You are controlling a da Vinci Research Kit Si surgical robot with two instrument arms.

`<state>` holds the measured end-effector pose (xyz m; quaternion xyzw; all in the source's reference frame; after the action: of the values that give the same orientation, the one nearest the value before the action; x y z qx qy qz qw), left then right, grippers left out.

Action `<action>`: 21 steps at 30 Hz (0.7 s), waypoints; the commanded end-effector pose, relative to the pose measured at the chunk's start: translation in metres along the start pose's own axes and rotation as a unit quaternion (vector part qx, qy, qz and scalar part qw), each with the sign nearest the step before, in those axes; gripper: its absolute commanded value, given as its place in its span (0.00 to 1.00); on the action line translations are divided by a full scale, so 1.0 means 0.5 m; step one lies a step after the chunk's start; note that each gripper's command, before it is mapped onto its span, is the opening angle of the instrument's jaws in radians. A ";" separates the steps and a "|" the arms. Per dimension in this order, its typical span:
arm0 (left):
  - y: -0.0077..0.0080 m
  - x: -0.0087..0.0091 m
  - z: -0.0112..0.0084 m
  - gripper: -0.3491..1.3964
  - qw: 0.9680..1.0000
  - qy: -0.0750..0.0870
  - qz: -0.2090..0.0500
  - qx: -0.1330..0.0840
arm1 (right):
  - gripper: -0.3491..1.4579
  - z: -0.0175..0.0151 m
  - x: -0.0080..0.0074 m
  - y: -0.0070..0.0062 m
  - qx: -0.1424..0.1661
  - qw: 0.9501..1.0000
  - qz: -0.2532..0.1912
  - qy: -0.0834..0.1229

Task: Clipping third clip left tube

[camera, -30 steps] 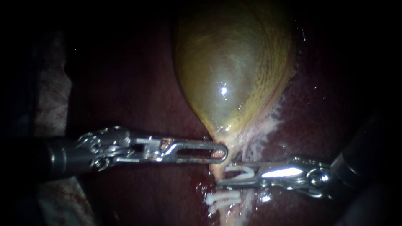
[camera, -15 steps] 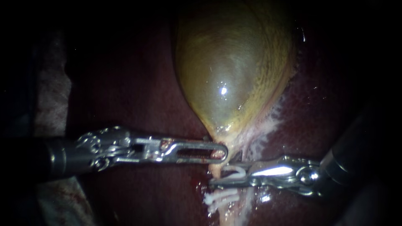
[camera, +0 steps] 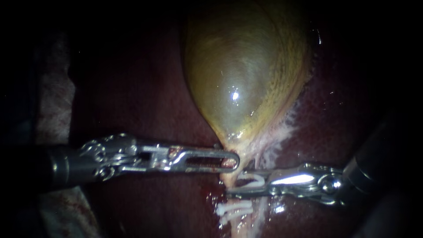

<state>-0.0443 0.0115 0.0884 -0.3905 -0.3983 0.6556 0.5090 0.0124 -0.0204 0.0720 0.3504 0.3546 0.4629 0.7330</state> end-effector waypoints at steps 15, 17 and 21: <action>0.0000 0.0001 0.0000 0.00 1.000 0.000 0.000 0.000 | 0.50 0.0040 0.0003 -0.0003 -0.001 1.000 0.002 0.002; 0.0000 0.0001 -0.0001 0.00 1.000 0.000 0.000 0.000 | 0.50 0.0046 0.0003 -0.0008 0.001 1.000 0.003 0.001; -0.0001 0.0001 -0.0001 0.00 1.000 0.001 0.000 0.001 | 0.50 0.0057 0.0004 -0.0019 0.007 1.000 0.003 -0.001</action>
<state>-0.0443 0.0116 0.0885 -0.3904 -0.3979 0.6559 0.5090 0.0154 -0.0211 0.0726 0.3586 0.3559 0.4617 0.7290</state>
